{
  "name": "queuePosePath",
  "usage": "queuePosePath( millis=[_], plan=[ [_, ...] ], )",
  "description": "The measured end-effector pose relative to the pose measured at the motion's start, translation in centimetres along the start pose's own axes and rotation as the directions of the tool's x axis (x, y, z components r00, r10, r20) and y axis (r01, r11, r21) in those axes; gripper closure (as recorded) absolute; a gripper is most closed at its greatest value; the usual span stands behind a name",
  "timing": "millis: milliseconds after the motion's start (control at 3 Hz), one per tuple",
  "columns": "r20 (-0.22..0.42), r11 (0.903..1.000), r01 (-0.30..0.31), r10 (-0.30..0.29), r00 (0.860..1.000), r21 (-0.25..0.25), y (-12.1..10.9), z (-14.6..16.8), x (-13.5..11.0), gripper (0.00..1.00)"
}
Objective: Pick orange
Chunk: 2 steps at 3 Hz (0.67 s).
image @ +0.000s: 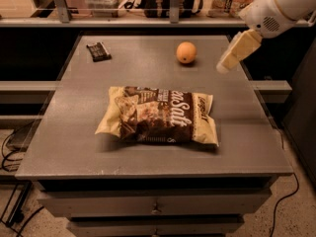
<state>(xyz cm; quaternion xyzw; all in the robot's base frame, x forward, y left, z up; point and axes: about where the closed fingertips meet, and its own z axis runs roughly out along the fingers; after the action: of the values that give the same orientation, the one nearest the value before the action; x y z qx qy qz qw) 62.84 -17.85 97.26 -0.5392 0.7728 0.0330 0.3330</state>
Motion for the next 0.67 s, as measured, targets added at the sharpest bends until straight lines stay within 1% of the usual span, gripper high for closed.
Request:
queuePosePath(
  millis=[333,667],
  plan=[
    [0.052,0.9989,-0.040,0.041,0.998,-0.026,-2.0,3.7,-1.4,0.00],
    [0.061,0.9954,-0.066,0.070,0.996,-0.069,-3.1,7.8,-2.4,0.00]
  ],
)
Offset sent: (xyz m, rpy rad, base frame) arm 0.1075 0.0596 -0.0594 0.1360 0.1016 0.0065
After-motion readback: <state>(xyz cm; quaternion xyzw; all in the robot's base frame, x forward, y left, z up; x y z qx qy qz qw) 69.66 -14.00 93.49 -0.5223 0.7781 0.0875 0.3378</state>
